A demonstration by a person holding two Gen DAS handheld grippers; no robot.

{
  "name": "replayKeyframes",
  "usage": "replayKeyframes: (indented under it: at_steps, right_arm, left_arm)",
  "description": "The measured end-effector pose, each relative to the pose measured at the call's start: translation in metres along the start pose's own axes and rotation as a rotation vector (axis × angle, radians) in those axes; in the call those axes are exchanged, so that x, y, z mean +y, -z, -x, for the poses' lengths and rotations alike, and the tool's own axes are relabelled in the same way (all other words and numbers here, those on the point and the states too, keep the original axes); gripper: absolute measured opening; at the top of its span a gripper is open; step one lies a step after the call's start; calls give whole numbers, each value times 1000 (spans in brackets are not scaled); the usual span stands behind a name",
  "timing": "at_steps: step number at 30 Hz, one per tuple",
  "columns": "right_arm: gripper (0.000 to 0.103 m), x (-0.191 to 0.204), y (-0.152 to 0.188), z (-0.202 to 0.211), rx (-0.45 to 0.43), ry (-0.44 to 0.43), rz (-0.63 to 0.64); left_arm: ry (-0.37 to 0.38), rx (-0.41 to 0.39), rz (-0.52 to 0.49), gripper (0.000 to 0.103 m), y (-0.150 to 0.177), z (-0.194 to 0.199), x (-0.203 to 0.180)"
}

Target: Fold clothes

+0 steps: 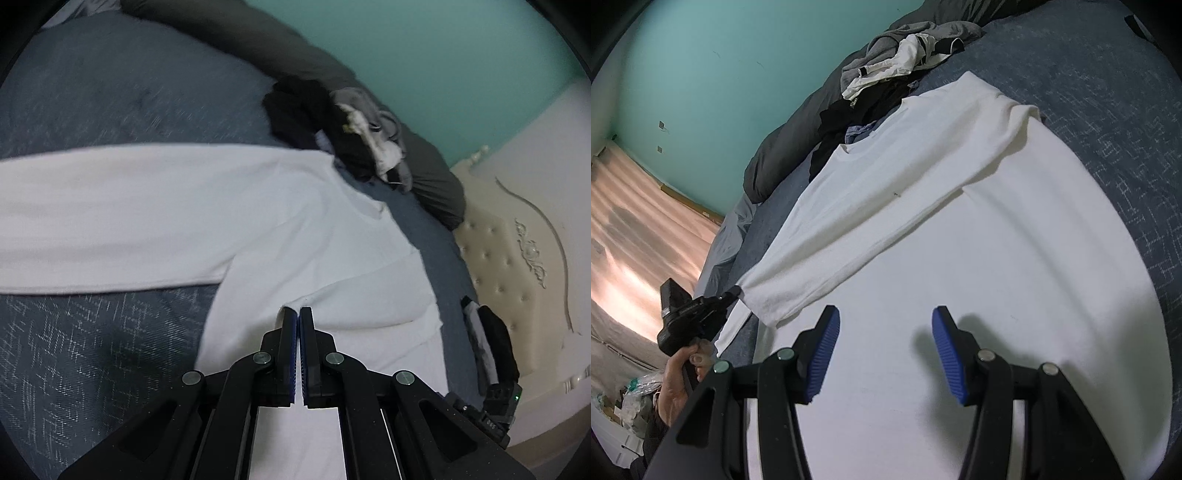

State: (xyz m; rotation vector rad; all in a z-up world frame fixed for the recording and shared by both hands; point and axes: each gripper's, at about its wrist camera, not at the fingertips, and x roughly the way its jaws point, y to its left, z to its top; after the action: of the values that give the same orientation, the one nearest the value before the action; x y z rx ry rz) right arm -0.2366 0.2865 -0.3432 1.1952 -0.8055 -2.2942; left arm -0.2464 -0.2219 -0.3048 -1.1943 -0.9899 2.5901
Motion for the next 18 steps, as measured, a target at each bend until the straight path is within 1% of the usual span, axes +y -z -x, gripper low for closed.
replayKeyframes:
  at_steps: [4,7,8,9,10,13,16,18]
  right_arm:
    - [53,0,2,-5,14,2,0]
    - [53,2,2,-7,19,-1,4]
    - [53,2,2,-7,18,-3,5]
    - [53,2,2,-6,17,-5,5]
    - [53,2,1,-6,16,-6,5]
    - [53,3,1,-6,13,-7,3]
    - [53,3,1,-6,14,-7,4]
    - [53,3,0,-5,11,-8,3]
  left_arm:
    - [-35,24,43,2,4,-10,15]
    - [-84,20,76,15,6,-8,27]
    - [-77,21,78,22,8,-5,26]
    - [-70,22,79,23,10,-3,25]
    - [-62,24,81,23,12,-1,24]
    - [-41,75,35,25,24,-5,9]
    - [-23,121,0,25,33,-19,-4]
    - [-24,140,-15,25,37,-26,-8]
